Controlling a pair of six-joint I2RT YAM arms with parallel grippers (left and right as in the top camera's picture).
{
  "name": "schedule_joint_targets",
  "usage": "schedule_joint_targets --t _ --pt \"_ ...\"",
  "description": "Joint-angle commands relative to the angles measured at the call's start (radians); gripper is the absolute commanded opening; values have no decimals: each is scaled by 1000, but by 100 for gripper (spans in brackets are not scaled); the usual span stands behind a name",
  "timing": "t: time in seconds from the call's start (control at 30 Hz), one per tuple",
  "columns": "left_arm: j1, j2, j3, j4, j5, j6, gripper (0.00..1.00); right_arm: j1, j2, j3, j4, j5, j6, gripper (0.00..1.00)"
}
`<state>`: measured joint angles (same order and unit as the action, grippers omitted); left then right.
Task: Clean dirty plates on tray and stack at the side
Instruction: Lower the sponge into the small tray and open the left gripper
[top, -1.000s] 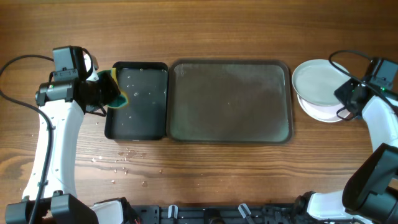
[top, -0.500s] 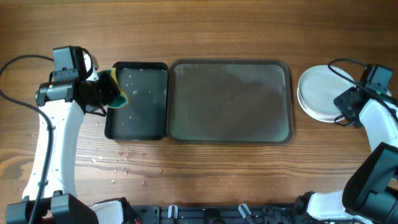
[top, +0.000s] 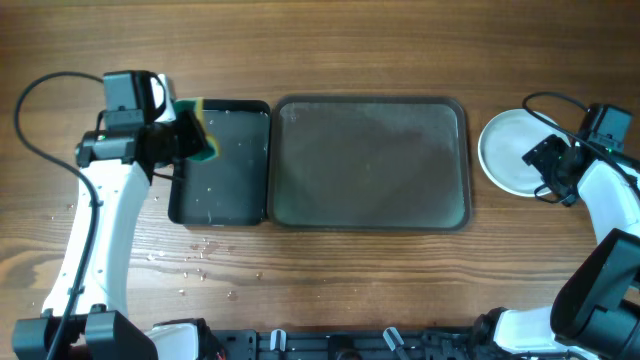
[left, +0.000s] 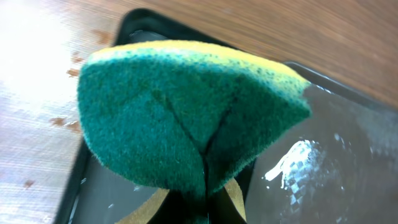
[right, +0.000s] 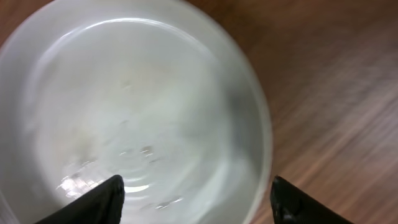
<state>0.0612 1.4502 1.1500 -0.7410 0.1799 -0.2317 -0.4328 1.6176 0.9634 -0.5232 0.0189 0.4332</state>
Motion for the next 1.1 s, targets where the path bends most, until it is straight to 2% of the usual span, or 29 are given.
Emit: schedule_joint_targets --t 0.0,0.17,0.4,0.67,0.73,0.8,0.83,0.87,0.9,1.03,1.07 --pt "-52 45 -8 31 -64 46 5 14 0 -6 15 -144 -95 79" --pt "-72 137 -8 71 -103 46 5 79 0 -6 18 -145 -94 79" --pt "-72 284 -8 106 -101 45 5 249 0 -6 88 -144 -146 80" --pt "-72 355 -8 111 -95 45 6 360 0 -6 138 -144 -145 83" --pt "-72 363 -8 111 -95 45 11 367 0 -6 142 -144 -145 83" --pt "-72 363 -8 109 -95 41 21 368 0 -6 143 -144 -145 83" --pt "-72 362 -7 110 -85 41 32 368 0 -6 143 -144 -145 83" --pt "-72 362 -7 110 -76 42 47 368 0 -6 145 -144 -145 83" --pt "-72 362 -7 111 -73 42 56 368 0 -6 146 -144 -145 84" --pt "-72 329 27 110 -71 37 60 368 0 -6 158 -144 -145 84" --pt "-72 311 42 110 -61 34 60 368 0 -6 163 -144 -145 88"
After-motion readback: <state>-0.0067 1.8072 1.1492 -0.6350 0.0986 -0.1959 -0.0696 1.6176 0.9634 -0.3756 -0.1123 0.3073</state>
